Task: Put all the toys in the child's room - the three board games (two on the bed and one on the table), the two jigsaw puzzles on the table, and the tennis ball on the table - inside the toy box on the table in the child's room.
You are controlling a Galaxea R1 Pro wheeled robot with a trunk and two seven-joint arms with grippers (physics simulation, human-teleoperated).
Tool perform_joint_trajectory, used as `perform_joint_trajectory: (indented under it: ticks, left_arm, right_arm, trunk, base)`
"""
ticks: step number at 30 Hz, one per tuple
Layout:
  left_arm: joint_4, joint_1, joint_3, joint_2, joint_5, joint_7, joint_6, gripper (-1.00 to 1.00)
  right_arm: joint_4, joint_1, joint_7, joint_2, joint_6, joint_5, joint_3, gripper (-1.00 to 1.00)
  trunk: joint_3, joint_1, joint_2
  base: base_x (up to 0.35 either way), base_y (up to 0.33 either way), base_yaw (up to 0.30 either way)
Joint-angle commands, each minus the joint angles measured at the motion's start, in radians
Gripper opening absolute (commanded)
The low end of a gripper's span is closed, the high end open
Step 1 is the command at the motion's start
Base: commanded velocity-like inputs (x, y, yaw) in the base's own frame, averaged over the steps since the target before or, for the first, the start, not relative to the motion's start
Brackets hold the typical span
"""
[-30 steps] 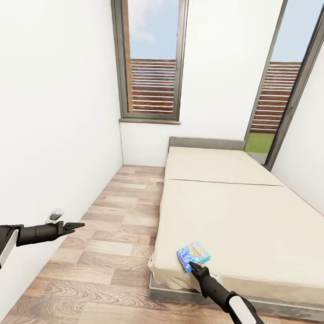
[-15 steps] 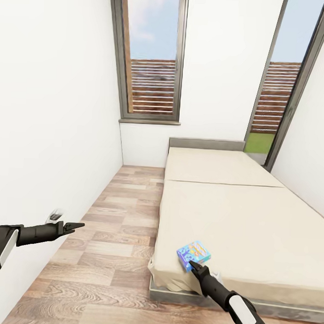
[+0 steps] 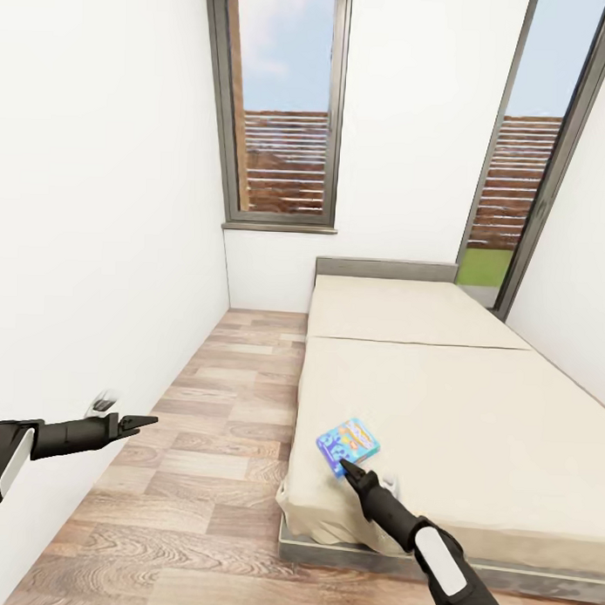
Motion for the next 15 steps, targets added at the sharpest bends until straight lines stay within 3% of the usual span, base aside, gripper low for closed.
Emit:
perform_joint_trajectory:
  ticks: [1,3,7,15]
  left_arm:
    - [0.000,0.000,0.001,0.000,0.004,-0.001,0.008,1.00]
    - [0.000,0.000,0.001,0.000,0.004,0.000,0.008,1.00]
    - [0.000,0.000,0.002,0.000,0.004,0.002,0.008,1.00]
    - [0.000,0.000,0.002,-0.003,0.004,0.006,0.009,1.00]
  right_arm:
    - [-0.033,0.000,0.001,0.002,0.007,-0.001,0.019,-1.00]
    - [-0.090,0.000,-0.004,0.003,0.005,0.000,0.068,-1.00]
    - [-0.153,0.000,-0.010,0.002,0.000,0.001,0.121,-1.00]
    - [-0.192,0.001,0.033,-0.011,0.007,-0.006,0.130,-1.00]
  trunk:
    - [0.002,-0.004,0.007]
    - [0.008,-0.012,0.021]
    - [0.021,-0.027,0.049]
    - [0.046,-0.058,0.105]
  base:
    - [0.000,0.000,0.000]
    - [0.000,0.000,0.000]
    - [0.000,0.000,0.000]
    - [0.000,0.000,0.000]
